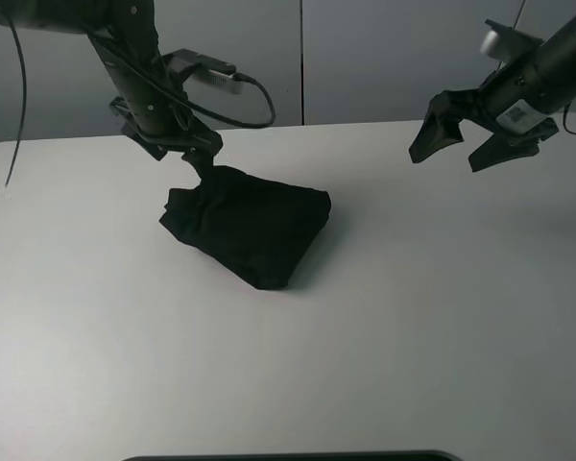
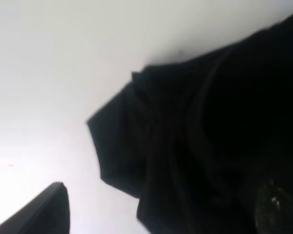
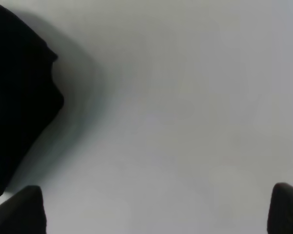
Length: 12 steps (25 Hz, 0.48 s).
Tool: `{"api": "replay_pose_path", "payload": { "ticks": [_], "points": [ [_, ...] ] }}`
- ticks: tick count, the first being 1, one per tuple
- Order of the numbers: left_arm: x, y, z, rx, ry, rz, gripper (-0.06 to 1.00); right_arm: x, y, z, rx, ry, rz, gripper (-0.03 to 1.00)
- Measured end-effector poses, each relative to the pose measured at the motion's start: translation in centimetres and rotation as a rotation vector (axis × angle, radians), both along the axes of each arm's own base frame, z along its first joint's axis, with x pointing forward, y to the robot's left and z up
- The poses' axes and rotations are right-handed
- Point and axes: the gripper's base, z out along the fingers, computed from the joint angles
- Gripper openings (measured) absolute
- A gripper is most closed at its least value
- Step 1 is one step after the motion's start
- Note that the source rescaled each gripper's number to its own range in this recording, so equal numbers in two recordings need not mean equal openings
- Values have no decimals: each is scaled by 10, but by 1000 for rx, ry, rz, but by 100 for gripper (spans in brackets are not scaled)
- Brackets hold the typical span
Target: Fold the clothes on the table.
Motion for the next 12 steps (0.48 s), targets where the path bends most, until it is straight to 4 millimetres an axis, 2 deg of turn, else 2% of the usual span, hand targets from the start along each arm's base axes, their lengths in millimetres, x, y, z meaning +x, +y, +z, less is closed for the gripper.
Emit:
{"api": "replay_pose_path", "payload": {
  "ticks": [5,9,12],
  "points": [
    [-24,16,77,-57,-99,-12,98,-27,-6,59,-65,-167,39,97],
    [-50,32,120,-67,-113,-10,98,-64,-11,103,-107,-271,55,97],
    [-71,45,141,-82,-139,-9,98,-98,-19,114,-178,-324,31,97]
  ]
}}
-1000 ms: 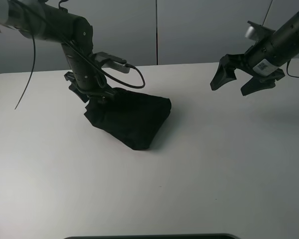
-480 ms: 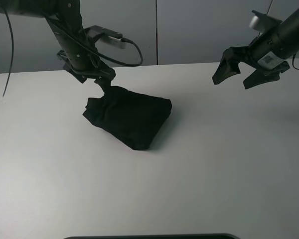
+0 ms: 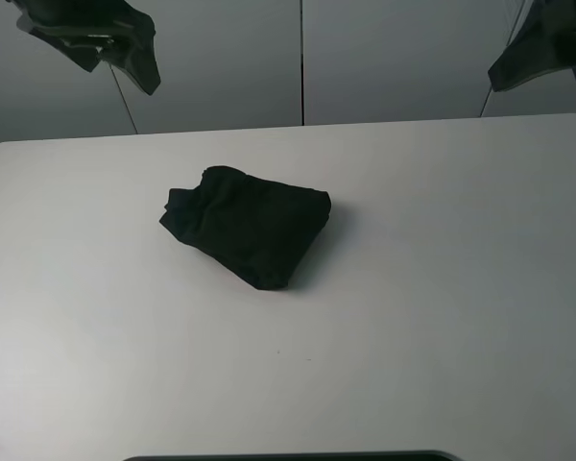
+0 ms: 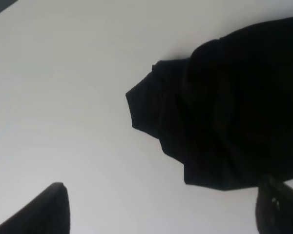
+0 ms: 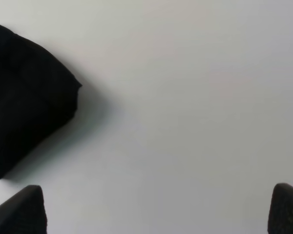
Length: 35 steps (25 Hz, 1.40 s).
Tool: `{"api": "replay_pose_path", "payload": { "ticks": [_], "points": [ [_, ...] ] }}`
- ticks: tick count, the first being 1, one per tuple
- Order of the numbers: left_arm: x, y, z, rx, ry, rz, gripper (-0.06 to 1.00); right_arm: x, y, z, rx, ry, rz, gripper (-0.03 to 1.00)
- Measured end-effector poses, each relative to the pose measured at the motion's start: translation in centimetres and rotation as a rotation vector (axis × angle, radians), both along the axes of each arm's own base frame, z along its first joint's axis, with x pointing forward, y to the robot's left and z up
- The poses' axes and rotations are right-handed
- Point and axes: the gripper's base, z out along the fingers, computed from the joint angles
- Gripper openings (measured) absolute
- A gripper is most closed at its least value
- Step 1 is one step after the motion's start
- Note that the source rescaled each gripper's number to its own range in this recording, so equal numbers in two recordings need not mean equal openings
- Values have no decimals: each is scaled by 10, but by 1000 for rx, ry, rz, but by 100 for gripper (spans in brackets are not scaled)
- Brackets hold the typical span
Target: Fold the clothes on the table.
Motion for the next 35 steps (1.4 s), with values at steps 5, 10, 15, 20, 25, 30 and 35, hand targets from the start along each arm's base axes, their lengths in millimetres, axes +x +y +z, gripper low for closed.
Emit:
{"api": "replay_pose_path", "payload": {
  "ticks": [5,10,15,20,25,30,35],
  "points": [
    [-57,36,11,-67,-61,33,98,-65,-8,2,-34,-69,-37,99],
    [-120,76,11,-133,-121,68,99,-126,-10,6,-14,-173,-43,99],
    [-175,112,2,-185,-144,122,99,-166,-11,-1,8,-225,-47,99],
    [-218,140,-18,-211,-177,142,99,-190,-8,-8,65,-254,-25,99],
    [-256,165,-31,-313,-277,167,99,-203,-7,-12,81,-267,-11,99],
    [-287,185,-39,-395,-372,171,99,-207,-4,-41,112,-215,5,99],
    [-308,198,-42,-464,-461,166,99,-214,-3,-47,103,-278,31,99]
  ]
}}
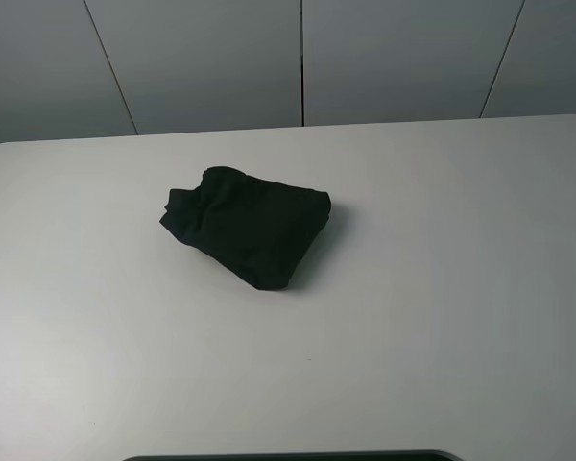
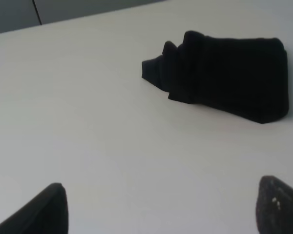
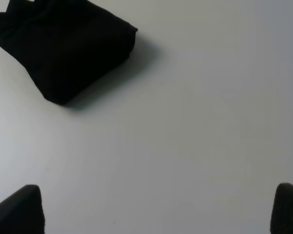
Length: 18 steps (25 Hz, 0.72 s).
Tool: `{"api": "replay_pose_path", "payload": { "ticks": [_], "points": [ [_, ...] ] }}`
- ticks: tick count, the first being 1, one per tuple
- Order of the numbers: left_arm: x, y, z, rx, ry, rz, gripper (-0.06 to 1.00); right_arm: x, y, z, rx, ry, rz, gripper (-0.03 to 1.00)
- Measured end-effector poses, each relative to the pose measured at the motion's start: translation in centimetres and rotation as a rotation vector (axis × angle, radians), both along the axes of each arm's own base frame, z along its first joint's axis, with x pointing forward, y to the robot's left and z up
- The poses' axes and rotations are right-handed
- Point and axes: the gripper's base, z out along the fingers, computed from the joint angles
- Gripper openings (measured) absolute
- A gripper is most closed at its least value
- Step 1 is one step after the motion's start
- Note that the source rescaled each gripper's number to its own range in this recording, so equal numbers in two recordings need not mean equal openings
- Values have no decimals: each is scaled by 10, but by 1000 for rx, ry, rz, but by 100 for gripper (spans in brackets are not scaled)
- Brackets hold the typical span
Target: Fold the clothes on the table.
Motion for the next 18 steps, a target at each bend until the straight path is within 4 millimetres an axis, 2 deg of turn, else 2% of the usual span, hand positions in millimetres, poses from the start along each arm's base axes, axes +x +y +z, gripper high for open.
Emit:
{"api": "replay_pose_path", "payload": {
  "ticks": [5,10,18],
  "points": [
    [-2,1,-4,20,18,-2,99,-9,-1,-1,-3,-73,0,99],
    [2,-1,-18,73,61,-15,99,-22,-1,0,2,-157,-1,99],
    [10,-4,-16,70,-47,-25,99,-28,-4,-1,-15,-202,-20,99]
  ]
}}
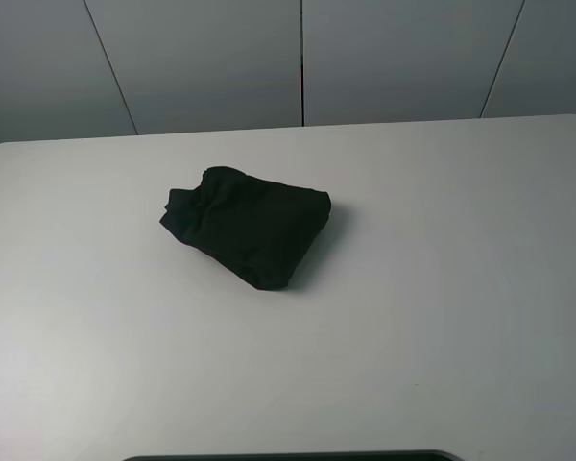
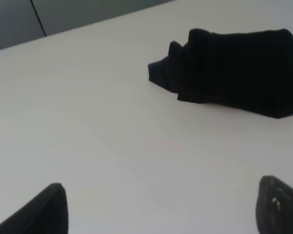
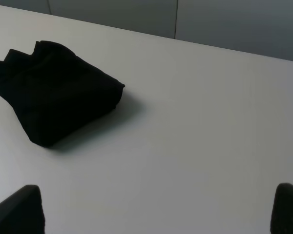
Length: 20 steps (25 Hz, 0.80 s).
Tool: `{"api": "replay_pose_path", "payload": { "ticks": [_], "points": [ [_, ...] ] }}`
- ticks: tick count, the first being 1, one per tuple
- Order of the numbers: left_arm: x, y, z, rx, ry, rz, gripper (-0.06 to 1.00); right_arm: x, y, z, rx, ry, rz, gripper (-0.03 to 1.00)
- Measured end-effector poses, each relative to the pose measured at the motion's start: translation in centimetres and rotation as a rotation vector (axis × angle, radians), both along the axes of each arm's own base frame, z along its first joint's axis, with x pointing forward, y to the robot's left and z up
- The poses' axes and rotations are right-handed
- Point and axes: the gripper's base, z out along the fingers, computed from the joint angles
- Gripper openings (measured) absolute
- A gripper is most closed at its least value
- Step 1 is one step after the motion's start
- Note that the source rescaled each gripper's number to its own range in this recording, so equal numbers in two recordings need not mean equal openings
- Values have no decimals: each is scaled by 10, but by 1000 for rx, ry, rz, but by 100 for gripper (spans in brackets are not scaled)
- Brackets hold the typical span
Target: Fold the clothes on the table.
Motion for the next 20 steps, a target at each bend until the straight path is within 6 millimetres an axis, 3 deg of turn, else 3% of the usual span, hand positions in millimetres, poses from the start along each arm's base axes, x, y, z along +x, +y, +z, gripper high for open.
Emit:
{"api": "replay_pose_path", "payload": {
  "ticks": [20],
  "points": [
    [3,-3,-6,-12,17,2,99,1,-4,-1,-23,2,-44,99]
  ]
}}
